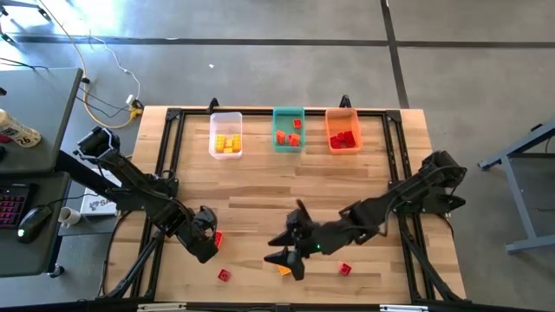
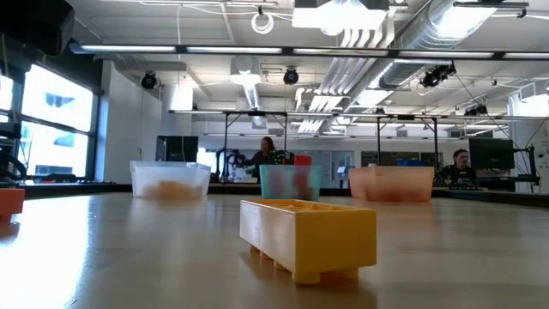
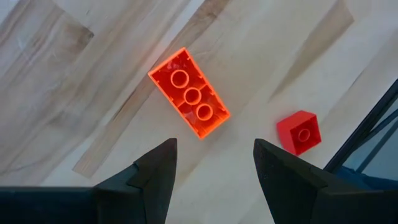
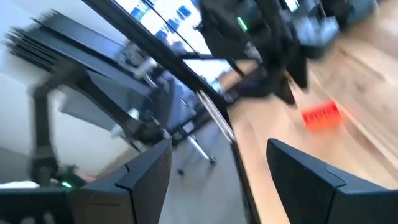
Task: Sort & place blocks by color
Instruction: Put the yellow game piece into the transparent bin
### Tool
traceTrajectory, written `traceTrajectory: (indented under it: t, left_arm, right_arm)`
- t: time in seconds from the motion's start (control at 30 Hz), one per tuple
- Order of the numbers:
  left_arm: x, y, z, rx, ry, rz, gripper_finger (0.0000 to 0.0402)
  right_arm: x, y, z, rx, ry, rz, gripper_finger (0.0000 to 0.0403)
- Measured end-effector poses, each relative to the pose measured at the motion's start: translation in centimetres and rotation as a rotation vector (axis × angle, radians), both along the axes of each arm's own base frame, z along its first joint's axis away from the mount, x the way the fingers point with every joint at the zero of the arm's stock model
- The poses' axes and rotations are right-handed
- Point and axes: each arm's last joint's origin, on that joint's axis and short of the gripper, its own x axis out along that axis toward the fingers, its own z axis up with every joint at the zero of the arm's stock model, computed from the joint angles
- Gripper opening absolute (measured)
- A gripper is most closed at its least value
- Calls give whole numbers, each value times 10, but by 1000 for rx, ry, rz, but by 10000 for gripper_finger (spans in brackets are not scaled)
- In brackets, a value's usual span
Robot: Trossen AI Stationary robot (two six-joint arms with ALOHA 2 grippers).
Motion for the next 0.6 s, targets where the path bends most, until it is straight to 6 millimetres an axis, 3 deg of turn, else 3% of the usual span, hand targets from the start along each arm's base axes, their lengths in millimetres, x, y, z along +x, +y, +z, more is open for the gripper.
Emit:
traceTrajectory:
  t: [0.37,0.6]
  left_arm:
    - [1,1,0,19,-15,14,200]
    - [1,1,0,22,-18,22,200]
  right_arm:
    - [10,10,-69,110,417,-33,248]
    - [13,14,-98,161,579,-65,248]
